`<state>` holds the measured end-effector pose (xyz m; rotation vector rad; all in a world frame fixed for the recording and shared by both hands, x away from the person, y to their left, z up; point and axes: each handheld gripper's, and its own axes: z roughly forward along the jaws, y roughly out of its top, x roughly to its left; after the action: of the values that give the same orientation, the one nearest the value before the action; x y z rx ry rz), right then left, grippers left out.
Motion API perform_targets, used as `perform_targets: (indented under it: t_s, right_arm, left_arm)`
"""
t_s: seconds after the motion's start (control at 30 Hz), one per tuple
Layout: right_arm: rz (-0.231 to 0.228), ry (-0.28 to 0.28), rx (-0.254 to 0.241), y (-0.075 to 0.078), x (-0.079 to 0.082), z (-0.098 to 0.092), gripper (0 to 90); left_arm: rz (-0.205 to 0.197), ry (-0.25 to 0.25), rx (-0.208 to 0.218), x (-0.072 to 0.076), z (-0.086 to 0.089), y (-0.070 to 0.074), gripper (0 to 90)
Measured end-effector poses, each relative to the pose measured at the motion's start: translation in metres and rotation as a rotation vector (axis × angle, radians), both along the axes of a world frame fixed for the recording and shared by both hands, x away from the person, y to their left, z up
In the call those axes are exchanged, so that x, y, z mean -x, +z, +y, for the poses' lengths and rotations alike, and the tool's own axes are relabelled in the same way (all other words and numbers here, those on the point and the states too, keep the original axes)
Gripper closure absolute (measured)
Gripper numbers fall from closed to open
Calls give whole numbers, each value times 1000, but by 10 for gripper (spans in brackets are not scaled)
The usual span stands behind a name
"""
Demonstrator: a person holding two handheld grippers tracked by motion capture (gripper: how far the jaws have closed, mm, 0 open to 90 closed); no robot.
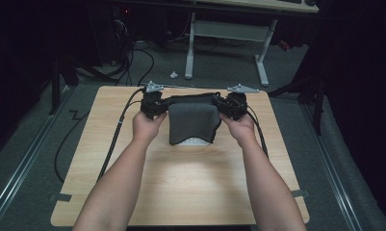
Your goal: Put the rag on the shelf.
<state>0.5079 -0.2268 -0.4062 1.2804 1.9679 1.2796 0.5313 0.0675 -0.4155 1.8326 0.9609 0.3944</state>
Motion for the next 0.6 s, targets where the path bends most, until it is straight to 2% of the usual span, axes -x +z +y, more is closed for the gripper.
perform_targets:
  t_s: [0.07,0.17,0.2,0.4,0.53,0.6]
  right_arm:
    - [9,6,-9,-5,1,-2,785]
    - [20,15,-29,-10,1,-4,783]
    - [26,21,-37,-11,1,-4,783]
    - [63,42,-73,-17,-2,-7,784]
    - [71,48,-67,-21,-2,-7,784]
    - [84,49,-60,-31,-1,-8,784]
  left_arm:
    - [19,-2,23,-1,2,-3,849]
    - [27,-3,26,0,3,-7,849]
    - [41,-2,39,0,5,-11,850]
    - [57,-13,60,3,9,-23,850]
    - [61,-16,56,4,10,-26,851]
    - [71,-17,52,5,10,-31,850]
